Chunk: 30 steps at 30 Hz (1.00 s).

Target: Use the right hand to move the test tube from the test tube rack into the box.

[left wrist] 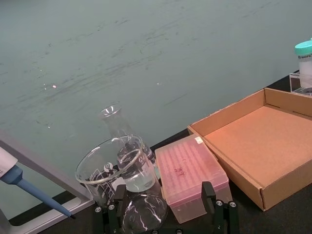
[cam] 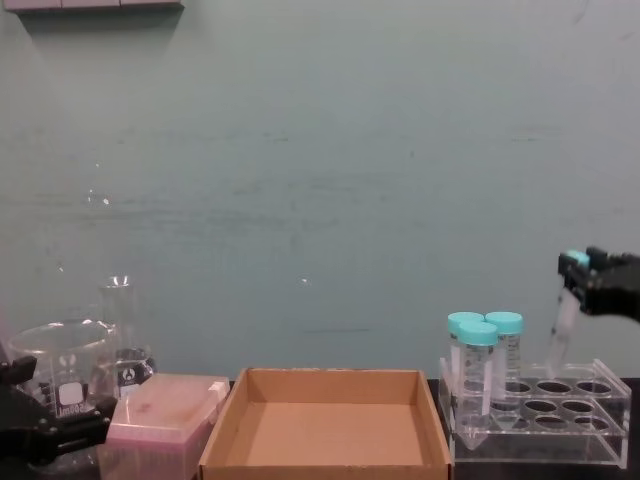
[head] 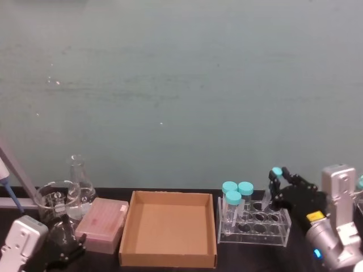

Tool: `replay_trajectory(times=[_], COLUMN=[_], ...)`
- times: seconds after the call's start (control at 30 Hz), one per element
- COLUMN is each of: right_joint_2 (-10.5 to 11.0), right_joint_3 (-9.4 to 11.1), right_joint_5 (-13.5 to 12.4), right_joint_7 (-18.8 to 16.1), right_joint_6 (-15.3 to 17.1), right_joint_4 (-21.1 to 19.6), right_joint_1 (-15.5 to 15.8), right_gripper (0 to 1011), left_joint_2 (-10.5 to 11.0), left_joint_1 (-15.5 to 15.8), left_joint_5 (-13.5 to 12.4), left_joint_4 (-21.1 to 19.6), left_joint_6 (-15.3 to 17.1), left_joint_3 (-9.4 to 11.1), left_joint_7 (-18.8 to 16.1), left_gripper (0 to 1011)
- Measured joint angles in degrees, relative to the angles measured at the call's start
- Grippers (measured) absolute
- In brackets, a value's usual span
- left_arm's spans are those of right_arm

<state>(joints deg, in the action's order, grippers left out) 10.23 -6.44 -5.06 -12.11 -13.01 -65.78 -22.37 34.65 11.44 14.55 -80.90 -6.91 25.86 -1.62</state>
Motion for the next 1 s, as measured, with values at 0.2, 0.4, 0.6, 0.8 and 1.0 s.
replay_trajectory(times=[0.2, 0.4, 0.6, 0.8, 1.0], right_joint_2=[0.68, 0.79, 0.55, 0.08, -1.22], right_joint_3=[1.07, 1.16, -0.15, -2.50, -5.93], right_joint_5=[-1.47, -2.16, -2.46, -2.50, -3.07], right_joint_7=[-1.10, -1.39, -2.26, -3.58, -5.11], right_joint_6=[1.79, 3.41, 4.17, 4.69, 7.02], right_joint_4=[-6.05, -9.85, -11.94, -12.81, -13.41], right_joint_1=[1.59, 1.62, 0.14, -1.74, -3.46], right_gripper=[270, 270, 270, 270, 270], left_joint_2=[0.00, 0.00, 0.00, 0.00, 0.00], left_joint_1=[0.00, 0.00, 0.00, 0.00, 0.00], left_joint_5=[0.00, 0.00, 0.00, 0.00, 0.00], left_joint_4=[0.00, 0.00, 0.00, 0.00, 0.00], left_joint_6=[0.00, 0.00, 0.00, 0.00, 0.00], left_joint_3=[0.00, 0.00, 0.00, 0.00, 0.00], left_joint_7=[0.00, 0.00, 0.00, 0.00, 0.00], left_gripper=[1000, 1000, 1000, 1000, 1000])
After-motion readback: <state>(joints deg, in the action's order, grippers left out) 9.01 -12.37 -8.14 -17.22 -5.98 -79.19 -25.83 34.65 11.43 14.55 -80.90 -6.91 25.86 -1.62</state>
